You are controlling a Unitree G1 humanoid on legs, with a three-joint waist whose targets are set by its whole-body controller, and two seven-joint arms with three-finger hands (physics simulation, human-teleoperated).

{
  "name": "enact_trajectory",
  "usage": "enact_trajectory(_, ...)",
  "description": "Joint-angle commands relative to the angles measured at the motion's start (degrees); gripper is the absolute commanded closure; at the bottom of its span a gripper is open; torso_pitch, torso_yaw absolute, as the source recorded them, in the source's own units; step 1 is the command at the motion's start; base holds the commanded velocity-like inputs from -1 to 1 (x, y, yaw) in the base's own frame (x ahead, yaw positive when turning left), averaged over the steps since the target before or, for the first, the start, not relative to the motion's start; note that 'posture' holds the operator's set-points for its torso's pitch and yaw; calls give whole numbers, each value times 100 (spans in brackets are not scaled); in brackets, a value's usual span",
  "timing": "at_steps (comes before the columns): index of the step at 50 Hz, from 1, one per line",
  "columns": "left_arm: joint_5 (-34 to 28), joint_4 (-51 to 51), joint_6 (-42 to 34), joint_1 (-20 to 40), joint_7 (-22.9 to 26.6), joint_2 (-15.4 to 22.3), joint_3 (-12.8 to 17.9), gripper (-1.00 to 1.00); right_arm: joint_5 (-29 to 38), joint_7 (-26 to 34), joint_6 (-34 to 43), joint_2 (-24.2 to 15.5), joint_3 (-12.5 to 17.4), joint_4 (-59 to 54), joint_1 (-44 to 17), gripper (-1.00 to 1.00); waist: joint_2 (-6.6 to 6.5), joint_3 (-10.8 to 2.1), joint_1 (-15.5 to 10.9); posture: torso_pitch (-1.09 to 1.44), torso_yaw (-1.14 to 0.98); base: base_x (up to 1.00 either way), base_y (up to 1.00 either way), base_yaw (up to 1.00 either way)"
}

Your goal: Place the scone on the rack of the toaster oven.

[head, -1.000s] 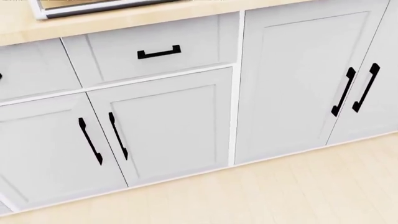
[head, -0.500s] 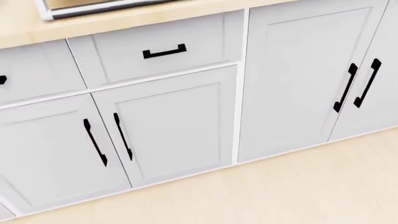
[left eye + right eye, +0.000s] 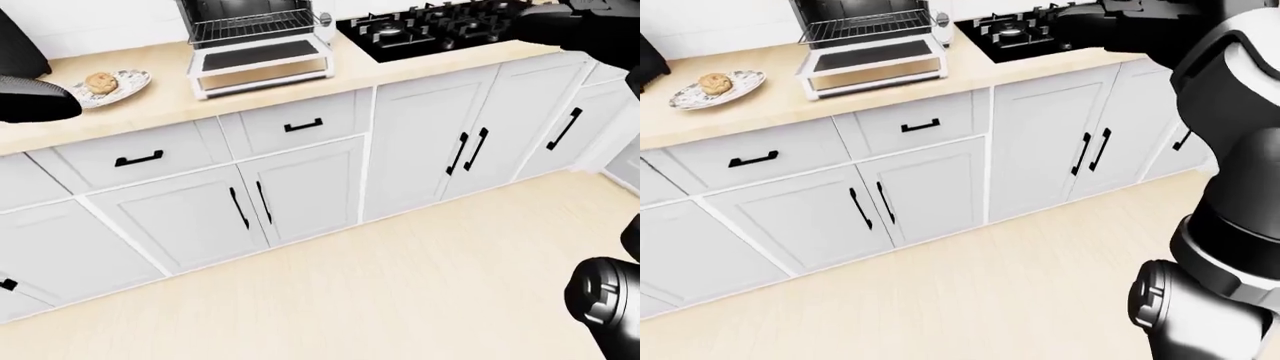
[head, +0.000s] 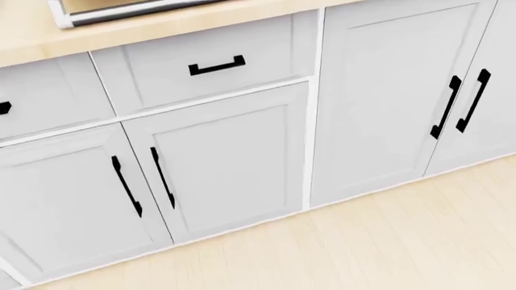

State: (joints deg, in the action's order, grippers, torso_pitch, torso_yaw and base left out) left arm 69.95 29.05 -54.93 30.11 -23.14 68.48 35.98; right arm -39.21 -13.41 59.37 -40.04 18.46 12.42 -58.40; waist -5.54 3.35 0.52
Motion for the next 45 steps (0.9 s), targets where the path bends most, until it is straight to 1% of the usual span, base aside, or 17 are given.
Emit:
enact_trajectory(1, -89, -11, 121, 55, -19, 76, 118, -100, 6, 38, -166, -63, 31, 100, -133, -100, -14, -118, 3, 0, 0, 0, 12, 0)
enact_trajectory(3, -94, -6, 116, 55, -12, 68, 124, -100, 10, 35, -149, -57, 39, 112, -128, -100, -2, -54, 8, 0, 0, 0, 11, 0)
enact_trajectory(10, -93, 6, 97, 72, -29, 45, 110, -100, 53, 60, -158, -25, 28, 132, -93, -100, 411, -77, -8, 0, 0, 0, 11, 0)
enact_trajectory(13, -89, 22, 96, 74, -38, 40, 97, -100, 82, 76, -168, -22, 24, 127, -85, -100, 780, -140, -32, 0, 0, 0, 11, 0)
enact_trajectory(14, -107, 24, 104, 69, -25, 32, 91, -100, 83, 78, -160, -22, 36, 118, -92, -100, 646, -94, -6, 0, 0, 0, 11, 0)
enact_trajectory(16, -117, 22, 98, 72, -14, 30, 96, -100, 66, 71, -121, -38, 62, 124, -120, -100, 702, -128, -30, 0, 0, 0, 12, 0)
enact_trajectory(18, -118, 23, 91, 78, -16, 25, 98, -100, 78, 77, -147, -26, 50, 115, -101, -100, 640, -169, -30, 0, 0, 0, 11, 0)
enact_trajectory(22, -97, 29, 67, 87, -30, 32, 121, -100, 88, 87, -159, -33, 56, 86, -108, -100, 455, -75, -46, 0, 0, 0, 11, 0)
enact_trajectory(25, -98, 46, 72, 78, -35, 36, 114, -100, 110, 98, -185, -14, 40, 95, -68, -100, 168, -77, -1, 0, 0, 0, 11, 0)
enact_trajectory(27, -93, 50, 75, 102, -46, 34, 82, -100, 112, 96, -177, -22, 52, 63, -98, -100, -88, -179, 61, 0, 0, 0, 11, 0)
enact_trajectory(28, -92, 47, 73, 98, -44, 32, 89, -100, 107, 93, -164, -20, 50, 79, -98, -100, 28, -102, -9, 0, 0, 0, 11, 0)
enact_trajectory(29, -94, 37, 70, 93, -34, 41, 106, -100, 107, 84, -162, -8, 51, 84, -90, -100, -11, -74, 20, 0, 0, 0, 11, 0)
enact_trajectory(36, -151, 37, 102, 70, -9, 12, 81, -100, 116, 87, -178, 4, 40, 92, -85, -100, 389, -68, -3, 0, 0, 0, 11, 0)
enact_trajectory(39, -155, 60, 74, 69, -12, -19, 80, -100, 117, 89, -170, 8, 44, 93, -86, -100, 740, -129, -25, 0, 0, 0, 11, 0)
enact_trajectory(41, -155, 55, 66, 94, -16, -20, 64, -100, 128, 97, -180, 14, 35, 91, -76, -100, 638, -106, 3, 0, 0, 0, 11, 0)
enact_trajectory(42, -151, 51, 59, 102, -20, -20, 67, -100, 125, 93, -167, 13, 40, 99, -79, -100, 688, -121, -31, 0, 0, 0, 11, 0)
enact_trajectory(45, -160, 60, 48, 91, -7, -40, 74, -100, 135, 101, -177, 28, 36, 112, -50, -100, 602, -158, -39, 0, 0, 0, 11, 0)
